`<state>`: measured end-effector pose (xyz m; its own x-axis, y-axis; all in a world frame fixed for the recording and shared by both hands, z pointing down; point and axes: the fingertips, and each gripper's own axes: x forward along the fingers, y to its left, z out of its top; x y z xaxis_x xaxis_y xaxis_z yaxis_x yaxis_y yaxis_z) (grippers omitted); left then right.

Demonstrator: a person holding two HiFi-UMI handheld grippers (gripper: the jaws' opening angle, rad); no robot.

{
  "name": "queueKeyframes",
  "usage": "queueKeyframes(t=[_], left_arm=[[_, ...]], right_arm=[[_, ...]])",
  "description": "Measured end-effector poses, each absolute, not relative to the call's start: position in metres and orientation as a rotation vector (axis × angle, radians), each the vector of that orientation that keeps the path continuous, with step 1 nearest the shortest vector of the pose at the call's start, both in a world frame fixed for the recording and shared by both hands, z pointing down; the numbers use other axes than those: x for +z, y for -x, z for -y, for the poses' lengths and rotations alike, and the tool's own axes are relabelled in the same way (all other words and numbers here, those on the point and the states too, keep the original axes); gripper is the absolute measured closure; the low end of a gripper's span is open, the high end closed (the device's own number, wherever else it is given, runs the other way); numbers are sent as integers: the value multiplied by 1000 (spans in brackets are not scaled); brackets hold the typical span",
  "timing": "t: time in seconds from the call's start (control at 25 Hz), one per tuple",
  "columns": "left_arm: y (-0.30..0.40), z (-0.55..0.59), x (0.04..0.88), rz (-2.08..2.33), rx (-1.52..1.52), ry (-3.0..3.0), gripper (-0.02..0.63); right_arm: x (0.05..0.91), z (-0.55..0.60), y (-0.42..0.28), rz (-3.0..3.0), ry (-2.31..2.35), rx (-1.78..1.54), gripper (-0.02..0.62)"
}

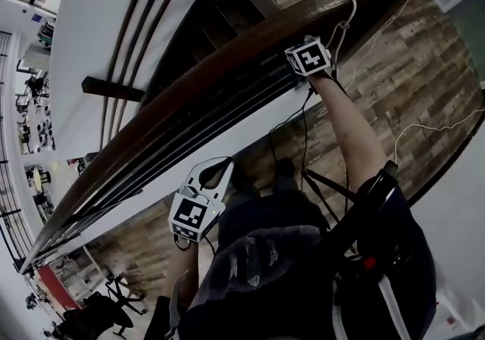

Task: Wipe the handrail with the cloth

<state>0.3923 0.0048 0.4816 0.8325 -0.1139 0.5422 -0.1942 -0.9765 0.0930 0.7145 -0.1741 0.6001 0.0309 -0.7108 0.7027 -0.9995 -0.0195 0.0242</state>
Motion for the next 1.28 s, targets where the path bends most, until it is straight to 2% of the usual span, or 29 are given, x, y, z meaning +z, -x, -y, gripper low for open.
queueKeyframes(t=[0.2, 0.48, 0.68, 1.08, 1.28], left_arm=[[-378, 0, 477, 276, 824, -2872, 600], [-365, 17, 465, 232, 677, -2908, 600], [-344, 20, 443, 124, 603, -2967, 600], [-260, 35, 417, 48, 414, -2987, 600], [-238, 19, 409, 115, 418, -3013, 600]], right_arm=[[593, 166, -706, 1776, -1806, 737, 529], [533, 107, -545, 2253, -1464, 854, 529], [514, 65, -446, 2345, -1254, 961, 529], [474, 48, -314, 2456, -1156, 938, 529], [458, 23, -285, 2577, -1129, 967, 529]])
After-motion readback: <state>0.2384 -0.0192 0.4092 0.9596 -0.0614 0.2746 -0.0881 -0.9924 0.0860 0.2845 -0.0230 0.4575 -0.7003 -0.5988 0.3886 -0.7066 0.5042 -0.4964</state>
